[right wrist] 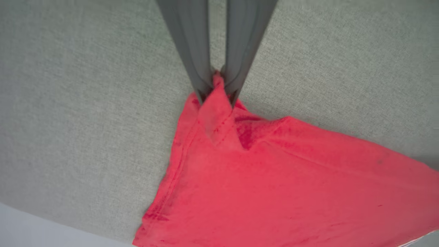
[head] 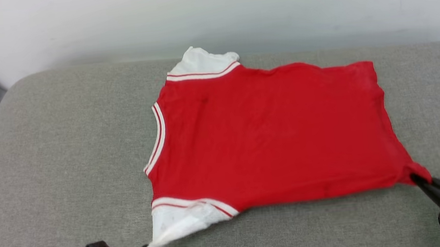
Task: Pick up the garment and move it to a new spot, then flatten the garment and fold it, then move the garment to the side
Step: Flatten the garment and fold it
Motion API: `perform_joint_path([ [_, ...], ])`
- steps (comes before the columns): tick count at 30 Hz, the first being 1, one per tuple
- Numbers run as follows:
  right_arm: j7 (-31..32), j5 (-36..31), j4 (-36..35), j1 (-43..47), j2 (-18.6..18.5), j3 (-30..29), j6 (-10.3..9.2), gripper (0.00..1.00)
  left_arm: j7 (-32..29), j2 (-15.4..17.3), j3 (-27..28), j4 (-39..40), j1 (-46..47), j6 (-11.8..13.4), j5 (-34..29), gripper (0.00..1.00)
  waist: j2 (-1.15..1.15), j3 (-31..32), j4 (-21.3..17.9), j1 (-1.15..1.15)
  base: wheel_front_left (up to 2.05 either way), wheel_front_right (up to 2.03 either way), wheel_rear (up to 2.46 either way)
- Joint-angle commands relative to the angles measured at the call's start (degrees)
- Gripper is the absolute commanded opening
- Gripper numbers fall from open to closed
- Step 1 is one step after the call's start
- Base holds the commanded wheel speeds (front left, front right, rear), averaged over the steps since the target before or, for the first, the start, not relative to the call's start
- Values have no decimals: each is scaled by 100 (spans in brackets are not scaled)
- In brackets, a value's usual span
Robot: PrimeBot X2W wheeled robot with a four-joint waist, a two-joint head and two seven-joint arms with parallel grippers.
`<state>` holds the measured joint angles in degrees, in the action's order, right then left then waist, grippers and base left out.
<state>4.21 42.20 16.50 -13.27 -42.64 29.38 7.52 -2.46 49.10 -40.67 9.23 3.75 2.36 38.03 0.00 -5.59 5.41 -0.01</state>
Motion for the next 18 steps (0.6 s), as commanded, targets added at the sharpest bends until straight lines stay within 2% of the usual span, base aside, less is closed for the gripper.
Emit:
perform_joint_path([
  [1,73,95,-66,197,-76,-55,-5,0,-49,68,-23,79,-124,26,36,0,0,79,12,1,0,0,0],
  [9,696,626,-828,1182,-503,-115,-5,0,-297,261,-283,506,-644,-39,280,0,0,200,-71,1,0,0,0],
  [13,865,717,-1093,1420,-582,-264,-5,0,-268,235,-350,527,-674,-56,235,0,0,144,-130,1,0,0,0],
  [18,910,772,-1285,1441,-513,-504,-5,0,-76,210,-132,558,-433,3,242,0,0,21,-166,1,0,0,0],
])
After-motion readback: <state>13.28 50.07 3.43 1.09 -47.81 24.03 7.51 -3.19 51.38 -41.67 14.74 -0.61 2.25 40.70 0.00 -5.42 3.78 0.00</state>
